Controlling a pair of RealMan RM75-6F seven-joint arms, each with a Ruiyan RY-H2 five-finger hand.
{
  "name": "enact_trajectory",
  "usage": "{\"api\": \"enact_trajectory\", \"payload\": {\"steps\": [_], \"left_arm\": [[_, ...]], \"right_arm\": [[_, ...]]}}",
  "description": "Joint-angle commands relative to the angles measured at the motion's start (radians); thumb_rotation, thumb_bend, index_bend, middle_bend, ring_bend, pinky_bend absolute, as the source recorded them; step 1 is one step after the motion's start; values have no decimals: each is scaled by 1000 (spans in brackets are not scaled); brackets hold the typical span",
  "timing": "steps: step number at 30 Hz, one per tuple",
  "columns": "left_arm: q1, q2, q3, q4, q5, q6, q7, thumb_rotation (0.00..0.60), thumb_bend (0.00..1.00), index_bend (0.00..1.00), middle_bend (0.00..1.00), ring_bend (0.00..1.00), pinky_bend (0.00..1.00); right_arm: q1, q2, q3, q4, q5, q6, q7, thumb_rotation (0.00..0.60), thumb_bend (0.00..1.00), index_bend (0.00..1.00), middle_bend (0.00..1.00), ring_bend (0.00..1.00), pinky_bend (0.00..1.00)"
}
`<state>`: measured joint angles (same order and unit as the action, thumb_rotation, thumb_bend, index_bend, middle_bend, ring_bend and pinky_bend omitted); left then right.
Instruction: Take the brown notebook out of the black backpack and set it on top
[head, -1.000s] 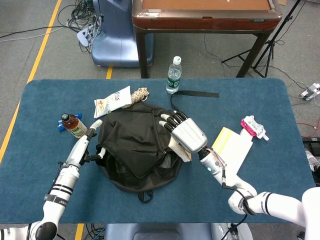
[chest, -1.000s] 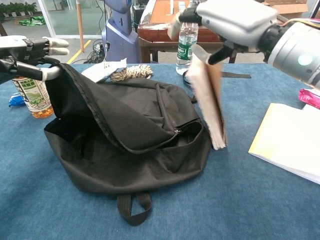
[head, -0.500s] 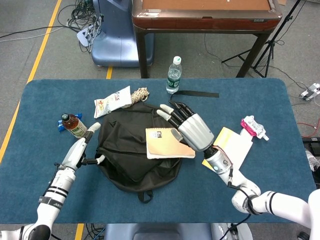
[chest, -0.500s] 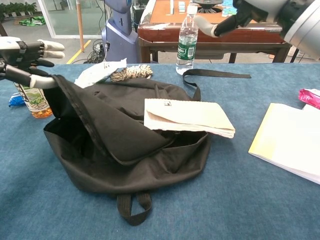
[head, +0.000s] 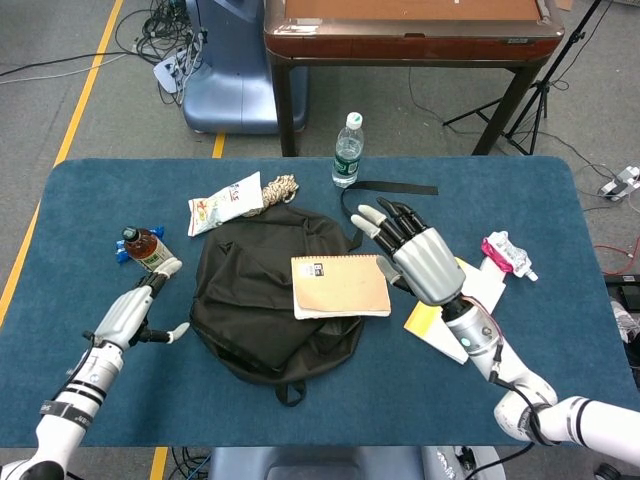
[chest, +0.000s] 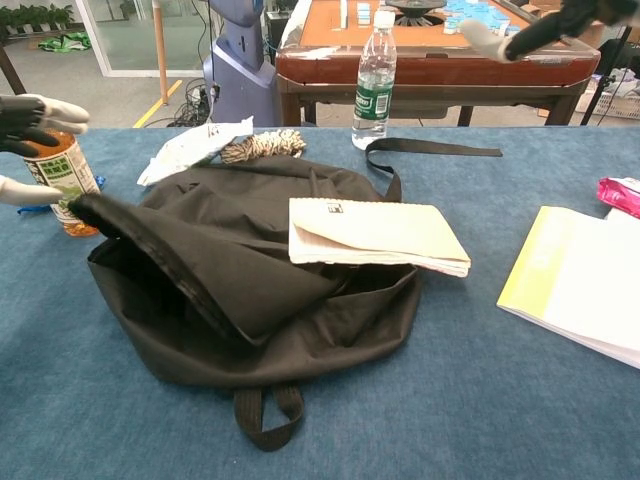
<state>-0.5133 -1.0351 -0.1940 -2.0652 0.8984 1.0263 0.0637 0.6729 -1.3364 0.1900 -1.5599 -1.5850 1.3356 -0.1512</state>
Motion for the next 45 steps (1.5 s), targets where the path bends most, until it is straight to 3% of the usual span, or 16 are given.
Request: {"api": "enact_trajectory", "payload": {"steps": [1, 12, 17, 24, 30, 45], "left_arm": [[24, 34, 15, -3, 26, 10, -14, 600, 235, 0, 0, 0, 7], [114, 150, 29, 65, 91, 12, -186, 600, 235, 0, 0, 0, 8], [164, 154, 53, 152, 161, 65, -207, 600, 236, 18, 0, 0, 8], [232, 104, 67, 303, 260, 173, -272, 600, 237, 117, 0, 0, 8], [283, 49, 99, 448, 352, 281, -225, 600, 237, 169, 0, 0, 18], [390, -5, 157, 484, 461, 425, -141, 600, 237, 187, 5, 6, 18]], "right_arm": [[-33, 42, -15, -36, 6, 13, -14, 600, 496, 133, 117, 47, 174], [-156, 186, -80, -130, 48, 32, -33, 600, 496, 137, 178, 68, 191], [-216, 221, -111, -135, 76, 40, -32, 600, 496, 226, 242, 147, 279], [-297, 218, -135, -86, 92, 93, 3, 600, 496, 390, 347, 261, 387], [-359, 205, -153, -54, 98, 131, 14, 600, 499, 481, 425, 328, 435], [-473, 145, -169, -27, 103, 200, 17, 600, 502, 519, 439, 337, 447]]}}
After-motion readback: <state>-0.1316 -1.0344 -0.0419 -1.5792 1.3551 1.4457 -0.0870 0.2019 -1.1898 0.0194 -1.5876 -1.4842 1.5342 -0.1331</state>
